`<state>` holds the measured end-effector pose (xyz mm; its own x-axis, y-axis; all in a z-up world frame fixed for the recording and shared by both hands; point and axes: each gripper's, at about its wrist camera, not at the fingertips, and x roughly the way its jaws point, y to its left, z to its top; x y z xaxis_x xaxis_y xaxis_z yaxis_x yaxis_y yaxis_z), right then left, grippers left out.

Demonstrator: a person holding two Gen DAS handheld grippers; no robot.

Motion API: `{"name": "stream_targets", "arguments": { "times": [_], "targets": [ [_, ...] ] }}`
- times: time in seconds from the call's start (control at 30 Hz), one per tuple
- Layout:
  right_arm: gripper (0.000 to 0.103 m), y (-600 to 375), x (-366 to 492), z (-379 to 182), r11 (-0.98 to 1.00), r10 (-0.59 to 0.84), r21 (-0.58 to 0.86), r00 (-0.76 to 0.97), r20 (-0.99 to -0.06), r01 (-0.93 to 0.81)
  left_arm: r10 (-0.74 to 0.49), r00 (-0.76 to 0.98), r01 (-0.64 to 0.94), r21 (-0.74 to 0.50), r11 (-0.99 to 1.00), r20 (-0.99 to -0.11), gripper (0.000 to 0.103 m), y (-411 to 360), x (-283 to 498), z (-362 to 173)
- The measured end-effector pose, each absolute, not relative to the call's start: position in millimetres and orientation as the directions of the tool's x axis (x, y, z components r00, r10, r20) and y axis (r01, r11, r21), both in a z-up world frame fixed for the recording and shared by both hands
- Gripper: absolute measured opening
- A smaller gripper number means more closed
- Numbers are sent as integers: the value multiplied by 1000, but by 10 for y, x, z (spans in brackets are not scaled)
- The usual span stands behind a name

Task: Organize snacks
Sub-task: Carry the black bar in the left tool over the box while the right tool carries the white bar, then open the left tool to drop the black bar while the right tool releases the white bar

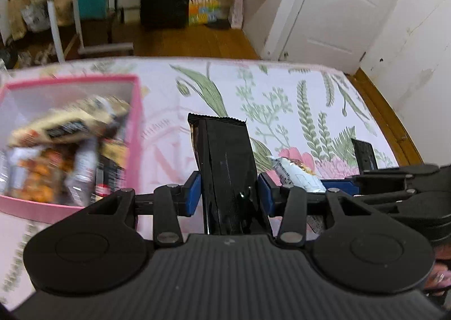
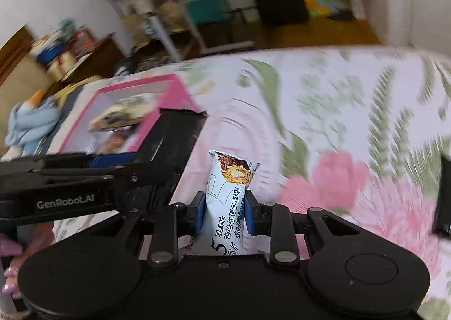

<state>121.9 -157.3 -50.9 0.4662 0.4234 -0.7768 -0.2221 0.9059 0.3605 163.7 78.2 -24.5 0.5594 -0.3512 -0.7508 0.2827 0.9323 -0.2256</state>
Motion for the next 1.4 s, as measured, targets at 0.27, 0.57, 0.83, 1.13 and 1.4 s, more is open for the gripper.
{"name": "stream_targets", "arguments": {
  "times": [0.27,0.57,0.83,1.13,1.4],
  "targets": [
    [32,-843,1279,-87,772,609,372,435,-663,-515,-200,688,101,-181,978,-698,42,1567,1537,150],
    [32,50,1839,-357,661,651,217,405,-642,-719,99,734,-276,-161,947,-672,42,2264,1793,-225],
    [60,497,1972,-594,665,598,108,440,-670,-739,173,680,-371,-131,919,-712,54,2389,2007,-535],
    [61,-279,1582,-243,742,627,248,514,-585,-623,53,693,-238,-159,958,-719,58,2055,1695,-263],
    [61,-1553,980,11,856,516,342,613,-598,-387,-107,706,-76,-225,971,-700,59,1429,1296,61]
  ]
}}
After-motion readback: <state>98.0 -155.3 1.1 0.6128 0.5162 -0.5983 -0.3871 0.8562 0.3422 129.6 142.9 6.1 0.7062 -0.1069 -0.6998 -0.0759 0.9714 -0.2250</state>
